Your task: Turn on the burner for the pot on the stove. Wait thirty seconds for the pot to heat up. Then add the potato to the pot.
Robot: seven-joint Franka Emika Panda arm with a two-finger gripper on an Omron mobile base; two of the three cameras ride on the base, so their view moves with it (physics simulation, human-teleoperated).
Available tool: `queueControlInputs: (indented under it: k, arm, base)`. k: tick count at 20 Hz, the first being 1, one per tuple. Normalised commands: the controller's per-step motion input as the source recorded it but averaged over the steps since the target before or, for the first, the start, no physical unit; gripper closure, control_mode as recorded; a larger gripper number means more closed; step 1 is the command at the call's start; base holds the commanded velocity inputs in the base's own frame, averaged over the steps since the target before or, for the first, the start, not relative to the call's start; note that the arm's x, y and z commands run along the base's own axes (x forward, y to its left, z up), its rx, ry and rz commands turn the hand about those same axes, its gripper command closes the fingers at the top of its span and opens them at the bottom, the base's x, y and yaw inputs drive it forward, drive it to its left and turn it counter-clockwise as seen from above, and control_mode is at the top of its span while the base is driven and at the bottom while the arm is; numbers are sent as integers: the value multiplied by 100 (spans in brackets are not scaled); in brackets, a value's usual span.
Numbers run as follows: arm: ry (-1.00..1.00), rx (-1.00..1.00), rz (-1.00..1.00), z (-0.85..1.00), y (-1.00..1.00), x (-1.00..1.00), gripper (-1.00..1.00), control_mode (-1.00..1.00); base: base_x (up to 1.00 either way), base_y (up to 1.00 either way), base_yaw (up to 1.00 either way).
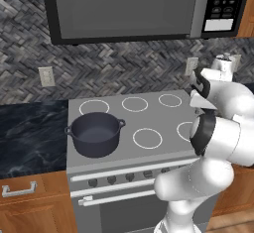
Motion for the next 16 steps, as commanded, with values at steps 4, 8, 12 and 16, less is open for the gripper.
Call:
queueControlInputs:
  k: [4,8,12,16]
  arm:
    - [-10,0,30,-2,-26,-13,-100,-100]
    - [2,0,22,-5,-8,37,-100,-100]
    - [17,-1,3,-5,0,58,-100,-100]
    - [11,0,0,0,-3,64,-100,-100]
  base:
    - [0,0,0]
    - [0,0,0]
    - [0,0,0]
    - [0,0,0]
